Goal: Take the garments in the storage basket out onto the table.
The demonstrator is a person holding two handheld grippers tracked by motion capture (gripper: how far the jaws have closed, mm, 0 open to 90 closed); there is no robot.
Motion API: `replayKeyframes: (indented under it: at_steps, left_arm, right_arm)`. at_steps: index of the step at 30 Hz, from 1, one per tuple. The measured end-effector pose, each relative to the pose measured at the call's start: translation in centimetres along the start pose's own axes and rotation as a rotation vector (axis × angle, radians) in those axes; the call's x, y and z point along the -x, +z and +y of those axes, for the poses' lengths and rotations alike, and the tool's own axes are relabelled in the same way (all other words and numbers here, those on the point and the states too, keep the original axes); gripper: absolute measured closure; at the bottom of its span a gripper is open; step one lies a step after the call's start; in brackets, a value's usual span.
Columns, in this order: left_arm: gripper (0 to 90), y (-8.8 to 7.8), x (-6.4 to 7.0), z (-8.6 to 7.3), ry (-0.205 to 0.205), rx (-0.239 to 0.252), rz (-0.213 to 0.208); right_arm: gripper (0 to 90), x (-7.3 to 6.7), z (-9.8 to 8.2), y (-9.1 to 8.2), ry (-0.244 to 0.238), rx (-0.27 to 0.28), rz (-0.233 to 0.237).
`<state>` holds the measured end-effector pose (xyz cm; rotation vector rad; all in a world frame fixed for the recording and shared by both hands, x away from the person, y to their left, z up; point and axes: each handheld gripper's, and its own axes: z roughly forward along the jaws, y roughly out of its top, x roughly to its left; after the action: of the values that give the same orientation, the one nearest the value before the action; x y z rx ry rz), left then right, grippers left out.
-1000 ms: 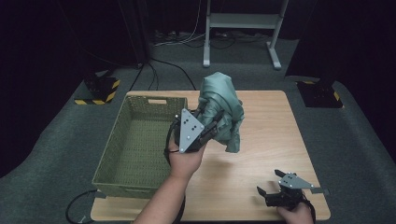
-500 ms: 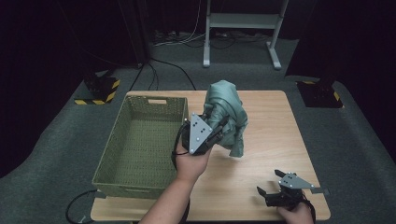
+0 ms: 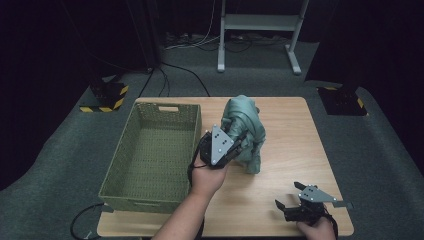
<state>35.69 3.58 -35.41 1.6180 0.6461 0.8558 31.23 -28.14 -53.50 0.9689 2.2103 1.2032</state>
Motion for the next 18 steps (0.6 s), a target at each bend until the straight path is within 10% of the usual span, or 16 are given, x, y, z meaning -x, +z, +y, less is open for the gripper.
replayKeyframes:
  at_steps: [18]
  left_arm:
    - [59.0, 1.9, 1.3, -2.1, -0.012, -0.087, -0.025]
  right_arm:
    - [1.5, 0.0, 0.0, 0.0, -0.004, 0.000, 0.000]
